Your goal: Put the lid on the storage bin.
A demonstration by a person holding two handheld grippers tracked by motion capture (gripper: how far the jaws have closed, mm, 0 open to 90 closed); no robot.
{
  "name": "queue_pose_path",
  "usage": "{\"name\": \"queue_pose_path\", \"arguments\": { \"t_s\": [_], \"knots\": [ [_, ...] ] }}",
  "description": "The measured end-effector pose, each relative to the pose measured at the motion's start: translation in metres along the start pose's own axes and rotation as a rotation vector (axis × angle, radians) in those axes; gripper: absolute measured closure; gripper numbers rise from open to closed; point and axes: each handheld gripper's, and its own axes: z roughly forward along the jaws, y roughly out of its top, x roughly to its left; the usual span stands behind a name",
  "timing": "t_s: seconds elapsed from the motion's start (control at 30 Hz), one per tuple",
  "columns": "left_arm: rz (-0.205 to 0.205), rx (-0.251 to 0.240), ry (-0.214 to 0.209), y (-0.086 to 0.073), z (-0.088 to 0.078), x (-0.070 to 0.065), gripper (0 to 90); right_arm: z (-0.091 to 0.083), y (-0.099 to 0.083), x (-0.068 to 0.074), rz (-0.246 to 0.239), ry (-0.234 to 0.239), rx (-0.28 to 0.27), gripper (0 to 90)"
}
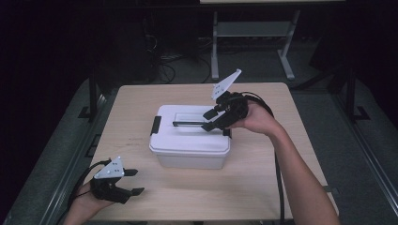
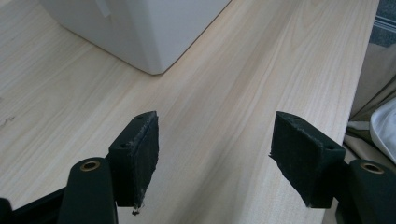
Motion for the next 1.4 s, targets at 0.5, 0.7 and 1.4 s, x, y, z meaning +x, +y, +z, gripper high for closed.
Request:
{"name": "queue_pose_path", "arguments": {
  "t_s": [0.5, 0.7, 1.4],
  "knots": [
    [0.0, 0.001, 0.006, 0.0, 0.0, 0.0, 31.1, -0.019, -0.014, 0.003, 0.03, -0.045, 0.01, 39.0],
    [-0.002, 0.003, 0.008, 0.0, 0.0, 0.0, 31.1, -0.026, -0.018, 0.005, 0.033, -0.056, 0.005, 36.1],
    [0.002, -0.003, 0.003, 0.001, -0.001, 0.0, 31.0, -0.042, -0.039, 0.012, 0.08, -0.074, 0.006, 32.3]
  ]
}}
